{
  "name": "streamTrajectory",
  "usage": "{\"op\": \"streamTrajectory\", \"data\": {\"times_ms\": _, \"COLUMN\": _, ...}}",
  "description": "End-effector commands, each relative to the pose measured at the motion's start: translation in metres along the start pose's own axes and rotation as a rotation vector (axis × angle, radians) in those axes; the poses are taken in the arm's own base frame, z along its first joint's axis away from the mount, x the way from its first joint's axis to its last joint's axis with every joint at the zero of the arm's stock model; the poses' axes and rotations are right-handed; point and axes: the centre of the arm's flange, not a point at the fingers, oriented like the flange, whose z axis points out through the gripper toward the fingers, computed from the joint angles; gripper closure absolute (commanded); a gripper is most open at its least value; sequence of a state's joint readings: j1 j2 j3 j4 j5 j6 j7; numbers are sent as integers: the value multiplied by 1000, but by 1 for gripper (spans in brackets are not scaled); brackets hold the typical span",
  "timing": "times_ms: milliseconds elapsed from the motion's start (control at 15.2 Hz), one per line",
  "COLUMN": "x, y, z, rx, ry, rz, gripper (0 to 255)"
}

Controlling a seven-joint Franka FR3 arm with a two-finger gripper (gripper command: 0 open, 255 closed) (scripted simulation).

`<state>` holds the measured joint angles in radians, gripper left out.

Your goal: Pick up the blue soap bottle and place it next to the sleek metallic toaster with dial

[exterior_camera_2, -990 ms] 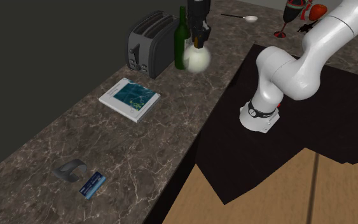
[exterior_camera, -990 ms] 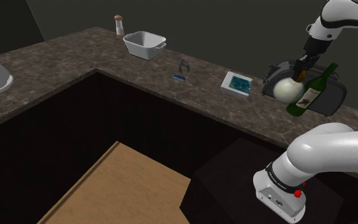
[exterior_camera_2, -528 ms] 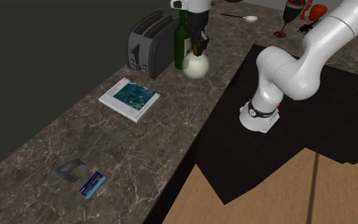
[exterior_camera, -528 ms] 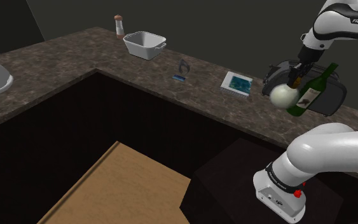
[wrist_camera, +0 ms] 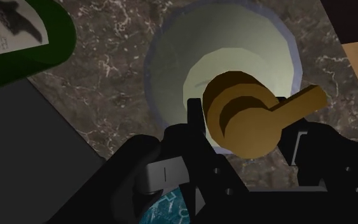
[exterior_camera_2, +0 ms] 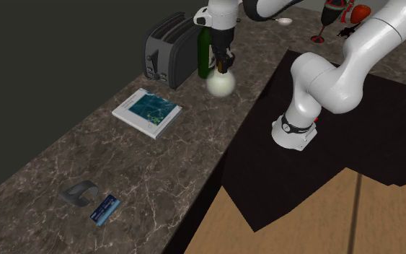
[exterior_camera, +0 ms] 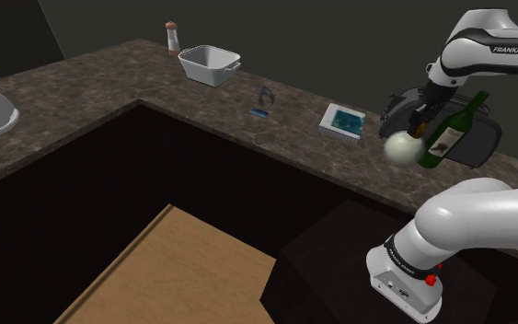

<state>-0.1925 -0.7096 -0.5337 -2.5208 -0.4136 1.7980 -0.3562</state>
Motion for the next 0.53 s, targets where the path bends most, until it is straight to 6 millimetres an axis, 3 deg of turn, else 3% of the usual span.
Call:
{"op": "streamTrajectory", "data": {"times_ms": 0, "x": -1, "y": 0, "z": 11, "rx": 0, "ry": 1, "rz": 0, "gripper": 255}}
{"op": "streamTrajectory", "data": {"times_ms": 462, "x": 2, "y": -1, "z": 48, "rx": 0, "ry": 1, "rz": 0, "gripper": 255}}
